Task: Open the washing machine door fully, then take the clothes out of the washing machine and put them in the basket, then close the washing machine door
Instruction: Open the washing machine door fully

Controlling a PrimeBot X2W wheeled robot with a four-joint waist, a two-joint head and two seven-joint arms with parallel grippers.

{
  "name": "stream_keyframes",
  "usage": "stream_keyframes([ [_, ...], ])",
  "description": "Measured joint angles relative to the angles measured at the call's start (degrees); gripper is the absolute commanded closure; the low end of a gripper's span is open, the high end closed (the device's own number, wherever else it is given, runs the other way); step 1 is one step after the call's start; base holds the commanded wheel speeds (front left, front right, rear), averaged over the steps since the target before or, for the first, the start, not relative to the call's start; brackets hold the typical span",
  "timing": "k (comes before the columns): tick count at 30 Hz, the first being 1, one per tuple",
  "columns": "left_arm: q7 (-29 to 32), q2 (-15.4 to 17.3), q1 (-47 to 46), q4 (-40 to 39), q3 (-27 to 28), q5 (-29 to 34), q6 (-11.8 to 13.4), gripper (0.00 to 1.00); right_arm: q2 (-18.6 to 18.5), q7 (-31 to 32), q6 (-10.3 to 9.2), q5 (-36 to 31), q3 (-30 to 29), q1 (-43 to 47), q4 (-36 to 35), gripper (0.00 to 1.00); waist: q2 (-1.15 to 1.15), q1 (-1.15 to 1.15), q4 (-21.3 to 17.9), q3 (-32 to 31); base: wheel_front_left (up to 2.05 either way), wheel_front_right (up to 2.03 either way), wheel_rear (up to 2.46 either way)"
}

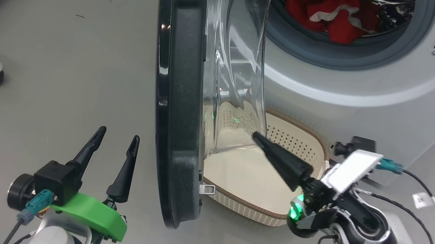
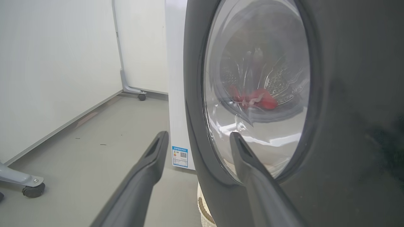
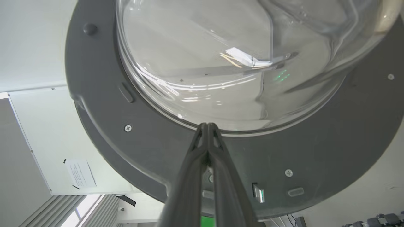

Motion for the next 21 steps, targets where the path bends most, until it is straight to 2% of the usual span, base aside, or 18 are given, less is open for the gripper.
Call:
stream_keyframes([
  [1, 0.00, 0.00, 0.01, -0.01, 0.07, 0.00, 0.00, 0.00, 0.01, -0.99, 0.00, -0.12, -1.04, 0.39, -0.37, 0.76, 0.00, 0.00, -0.12, -0.01, 0.00, 0.00, 0.00],
  [2, 0.00, 0.00, 0.02, -0.03, 0.23, 0.00, 0.01, 0.00, 0.01, -1.98, 0.00, -0.42, -2.10, 0.82, -0.78, 0.59, 0.00, 0.00, -0.24, -0.02, 0.00, 0.00, 0.00],
  [3, 0.00, -0.01, 0.05, -0.08, 0.63, 0.00, 0.04, 0.00, 0.00, -2.86, 0.00, -0.68, -2.94, 1.23, -1.12, 0.07, 0.00, 0.00, -0.39, -0.07, 0.00, 0.00, 0.00],
  [4, 0.00, 0.02, 0.07, -0.09, 0.86, 0.00, 0.29, 0.00, 0.00, -3.71, 0.00, -0.98, -3.83, 1.70, -1.49, 0.00, 0.00, 0.00, -0.58, -0.13, 0.00, 0.00, 0.00],
  [8, 0.00, 0.02, 0.12, -0.07, 0.80, 0.00, 0.40, 0.00, -0.43, -7.57, -0.01, -3.56, -6.70, 3.88, -3.15, 0.00, 0.00, 0.00, -1.05, -0.30, 0.00, 0.00, 0.00],
  [14, 0.00, 0.02, 0.14, 0.00, 0.93, 0.01, 0.43, 0.00, -3.38, -14.58, 0.00, -12.50, -8.70, 5.87, -4.99, 0.00, 0.00, 0.00, -1.44, -0.40, 0.00, 0.00, 0.00],
  [21, 0.00, 0.02, 0.16, 0.36, 1.38, 0.09, 0.44, 0.00, -7.31, -27.21, 0.00, -27.76, -10.31, 8.35, -5.36, 0.00, 0.00, 0.00, -1.91, -0.78, 0.00, 0.00, 0.00],
])
